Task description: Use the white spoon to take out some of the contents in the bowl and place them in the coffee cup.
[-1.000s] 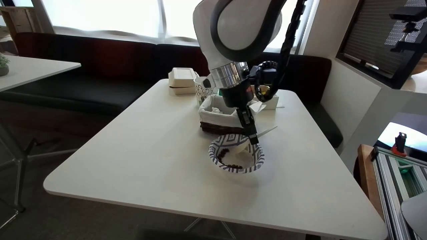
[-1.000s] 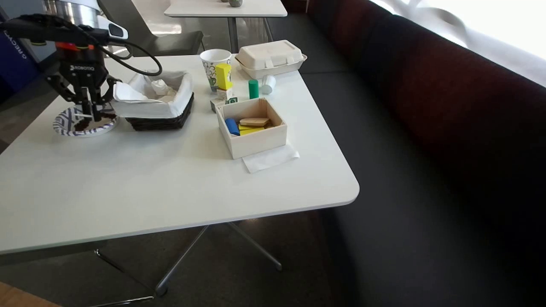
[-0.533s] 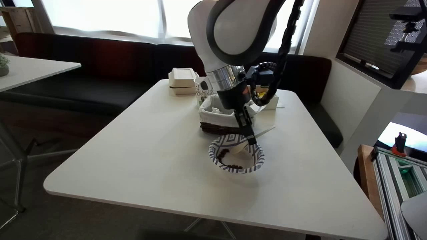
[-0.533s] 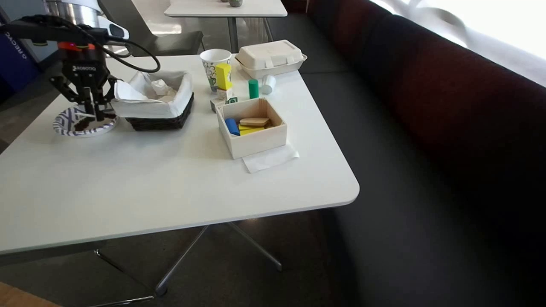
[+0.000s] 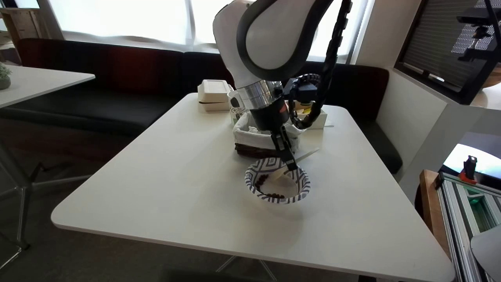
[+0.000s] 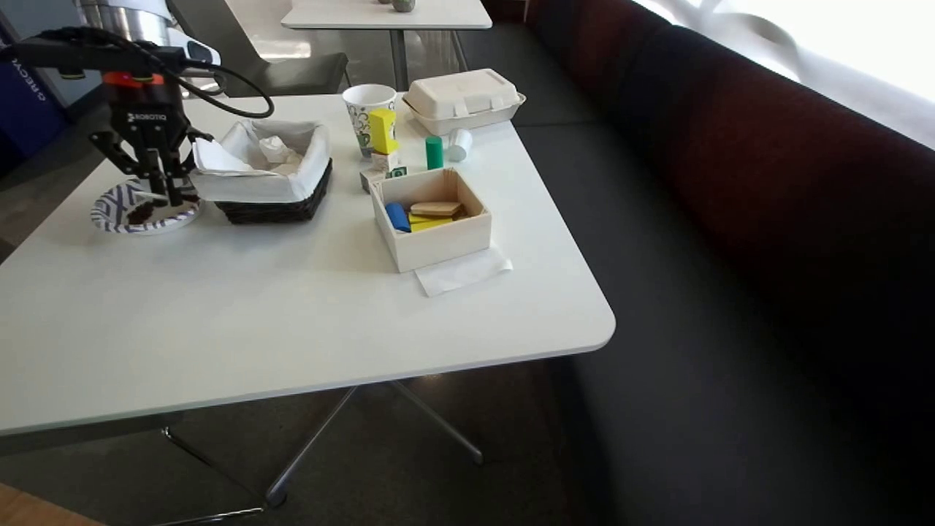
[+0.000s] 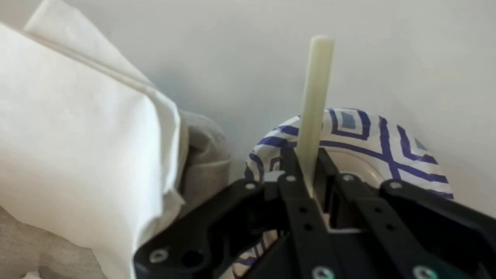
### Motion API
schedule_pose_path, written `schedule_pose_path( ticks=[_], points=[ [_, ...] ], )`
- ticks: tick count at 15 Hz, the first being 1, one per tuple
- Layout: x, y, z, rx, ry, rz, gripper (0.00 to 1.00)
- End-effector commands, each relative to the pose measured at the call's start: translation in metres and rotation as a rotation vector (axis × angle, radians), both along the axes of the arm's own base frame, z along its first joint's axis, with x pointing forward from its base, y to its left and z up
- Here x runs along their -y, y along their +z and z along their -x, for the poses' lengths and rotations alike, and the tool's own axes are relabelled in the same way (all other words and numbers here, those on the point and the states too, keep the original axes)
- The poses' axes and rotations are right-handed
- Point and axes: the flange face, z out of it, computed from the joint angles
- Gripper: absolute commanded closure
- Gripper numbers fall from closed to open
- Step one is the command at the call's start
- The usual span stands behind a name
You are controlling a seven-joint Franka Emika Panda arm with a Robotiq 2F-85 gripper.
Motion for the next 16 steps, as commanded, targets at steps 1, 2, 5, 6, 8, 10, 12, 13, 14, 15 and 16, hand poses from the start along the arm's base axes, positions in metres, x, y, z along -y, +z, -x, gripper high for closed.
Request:
schedule_pose_path(
  ticks=[1,2,5,6,8,10,12,13,14,15,16],
  points=[
    [-0.004,-0.007,-0.005,-0.020,0.001,0.035,0.96],
    [-0.006,-0.007,-0.007,-0.014,0.004,0.036,0.96],
    [-0.011,-0.006,-0.012,0.004,0.019,0.039,0.96],
    [-0.012,-0.006,-0.013,0.012,0.024,0.039,0.96],
    [-0.015,-0.005,-0.016,0.026,0.034,0.039,0.96],
    [-0.017,-0.005,-0.018,0.037,0.040,0.034,0.96],
    [-0.018,-0.007,-0.020,0.044,0.044,0.030,0.96],
    [-0.019,-0.008,-0.021,0.050,0.049,0.027,0.96],
    [-0.020,-0.010,-0.021,0.052,0.049,0.024,0.96],
    [-0.021,-0.013,-0.021,0.054,0.055,0.025,0.96],
    [-0.022,-0.014,-0.021,0.057,0.062,0.022,0.96]
  ],
)
